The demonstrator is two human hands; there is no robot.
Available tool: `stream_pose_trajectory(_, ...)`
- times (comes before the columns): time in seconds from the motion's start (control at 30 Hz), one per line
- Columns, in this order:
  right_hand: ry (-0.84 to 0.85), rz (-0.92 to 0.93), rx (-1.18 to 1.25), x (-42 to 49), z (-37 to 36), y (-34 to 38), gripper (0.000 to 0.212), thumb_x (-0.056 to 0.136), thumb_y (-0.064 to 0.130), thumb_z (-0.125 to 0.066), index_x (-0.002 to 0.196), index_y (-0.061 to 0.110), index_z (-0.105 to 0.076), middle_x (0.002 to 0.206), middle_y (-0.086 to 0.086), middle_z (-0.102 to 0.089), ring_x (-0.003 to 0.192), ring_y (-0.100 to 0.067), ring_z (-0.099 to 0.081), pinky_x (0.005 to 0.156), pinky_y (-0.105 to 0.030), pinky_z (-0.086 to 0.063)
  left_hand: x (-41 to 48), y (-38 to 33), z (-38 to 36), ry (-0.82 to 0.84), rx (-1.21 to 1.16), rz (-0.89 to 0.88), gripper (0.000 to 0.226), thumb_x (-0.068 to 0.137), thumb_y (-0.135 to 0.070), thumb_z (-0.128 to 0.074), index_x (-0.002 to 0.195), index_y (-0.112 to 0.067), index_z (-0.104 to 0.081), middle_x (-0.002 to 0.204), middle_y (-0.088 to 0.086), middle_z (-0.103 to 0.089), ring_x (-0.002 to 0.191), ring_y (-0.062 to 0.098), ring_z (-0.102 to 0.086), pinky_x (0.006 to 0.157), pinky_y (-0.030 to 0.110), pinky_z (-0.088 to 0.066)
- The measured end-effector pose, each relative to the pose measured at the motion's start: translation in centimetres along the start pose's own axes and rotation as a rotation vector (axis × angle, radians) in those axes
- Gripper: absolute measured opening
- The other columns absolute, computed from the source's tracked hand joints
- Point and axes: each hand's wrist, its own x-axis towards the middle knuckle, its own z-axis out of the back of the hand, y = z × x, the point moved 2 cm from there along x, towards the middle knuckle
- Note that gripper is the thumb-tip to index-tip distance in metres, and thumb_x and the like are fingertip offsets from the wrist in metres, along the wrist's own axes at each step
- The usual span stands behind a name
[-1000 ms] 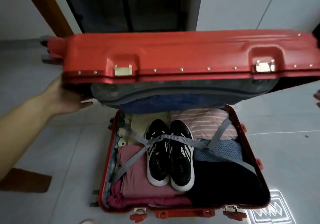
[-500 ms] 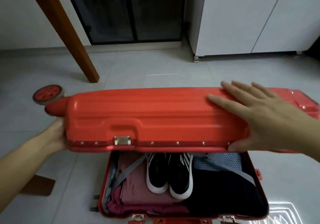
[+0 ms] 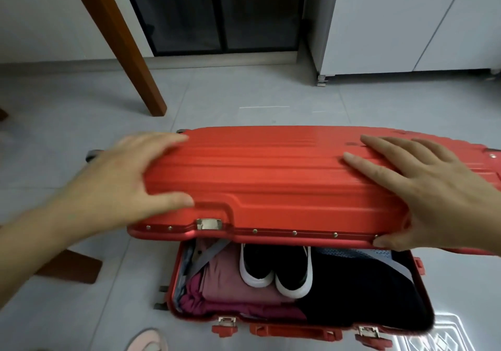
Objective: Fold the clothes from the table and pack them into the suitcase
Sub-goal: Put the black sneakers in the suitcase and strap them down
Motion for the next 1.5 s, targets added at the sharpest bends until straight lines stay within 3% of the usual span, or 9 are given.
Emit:
stream_pose_trajectory(0.07,0.001,-0.007,0.0,-0.2,-0.3,0.0,0.122,0.046,0.087,-0.049,0.151,0.035,-0.014,0.148,-0.014,-0.037,0.125,-0.037,-0.043,0.102,-0.049,-0.025,1.1,-2.5,-1.6,0.174,0.318,-0.155,0.109,0.054,-0.094,-0.043,0.146,-0.047,-0.009,0.148,-0.026,-0.014,0.134,-0.001,-0.02,0.108,0.028,-0.019)
stream_pose_trajectory(0.2,-0.011,0.013,0.039,-0.8,-0.8,0.2,0.112,0.056,0.089,-0.041,0.151,0.035,-0.016,0.148,-0.011,-0.038,0.126,-0.033,-0.043,0.102,-0.047,-0.029,3.2,-3.1,-2.7,0.34,0.36,-0.129,0.118,0.048,-0.09,-0.051,0.146,-0.049,0.0,0.155,-0.021,-0.012,0.142,0.008,-0.019,0.111,0.032,-0.025)
stream_pose_trajectory(0.37,0.037,-0.089,0.127,-1.8,-2.2,-0.6,0.108,0.061,0.096,-0.033,0.147,0.032,-0.025,0.138,-0.006,-0.052,0.115,-0.032,-0.059,0.088,-0.053,-0.048,0.9,-1.6,-5.4,0.337,0.373,-0.161,0.115,0.048,-0.097,-0.04,0.144,-0.05,0.002,0.156,-0.017,-0.013,0.142,0.012,-0.021,0.114,0.041,-0.025)
stream_pose_trajectory(0.5,0.004,-0.081,0.14,-3.8,-4.7,1.3,0.106,0.063,0.093,-0.035,0.141,0.022,-0.038,0.138,-0.009,-0.052,0.117,-0.033,-0.056,0.092,-0.051,-0.046,-1.0,-1.4,-8.4,0.17,0.568,-0.333,0.118,0.054,-0.094,-0.036,0.15,-0.026,-0.022,0.151,0.007,-0.036,0.13,0.031,-0.046,0.097,0.055,-0.045)
stream_pose_trajectory(0.63,-0.104,-0.069,0.203,-6.9,-8.5,4.4,0.098,0.068,0.085,-0.044,0.139,0.018,-0.04,0.141,-0.015,-0.047,0.124,-0.034,-0.047,0.101,-0.049,-0.033,-3.8,-0.9,-13.0,0.16,0.6,-0.471,0.123,0.058,-0.083,-0.055,0.151,-0.013,-0.016,0.152,0.017,-0.029,0.131,0.043,-0.041,0.095,0.063,-0.042)
stream_pose_trajectory(0.93,-0.311,-0.049,0.211,-10.7,-15.8,9.2,0.08,0.078,0.071,-0.056,0.133,0.013,-0.047,0.136,-0.021,-0.051,0.12,-0.039,-0.049,0.099,-0.054,-0.039,-8.2,0.8,-21.3,0.139,0.609,-0.585,0.12,0.059,-0.067,-0.073,0.147,-0.006,-0.02,0.155,0.019,-0.011,0.133,0.048,-0.034,0.096,0.071,-0.033)
stream_pose_trajectory(1.2,-0.338,-0.066,0.203,-11.4,-17.9,10.2,0.074,0.08,0.066,-0.057,0.133,0.014,-0.048,0.135,-0.021,-0.051,0.122,-0.039,-0.048,0.1,-0.055,-0.039,-9.3,1.0,-23.9,0.128,0.568,-0.534,0.111,0.063,-0.069,-0.071,0.147,-0.012,-0.025,0.159,0.014,-0.004,0.137,0.043,-0.028,0.094,0.069,-0.037)
stream_pose_trajectory(1.33,-0.252,-0.01,0.221,-11.5,-17.5,9.5,0.077,0.078,0.063,-0.057,0.139,0.018,-0.042,0.143,-0.018,-0.044,0.125,-0.037,-0.046,0.103,-0.053,-0.034,-9.1,1.5,-22.7,0.165,0.52,-0.515,0.104,0.07,-0.075,-0.056,0.151,-0.022,-0.019,0.154,0.006,-0.028,0.136,0.038,-0.036,0.103,0.065,-0.031)
stream_pose_trajectory(1.5,-0.055,-0.132,0.213,-12.5,-16.9,6.3,0.102,0.058,0.081,-0.057,0.143,0.029,-0.036,0.152,-0.014,-0.032,0.138,-0.036,-0.032,0.11,-0.062,-0.021,-9.0,2.5,-21.4,0.283,0.453,-0.053,0.125,0.051,-0.095,-0.04,0.152,-0.028,-0.009,0.156,0.011,-0.019,0.141,0.045,-0.018,0.101,0.074,-0.021)
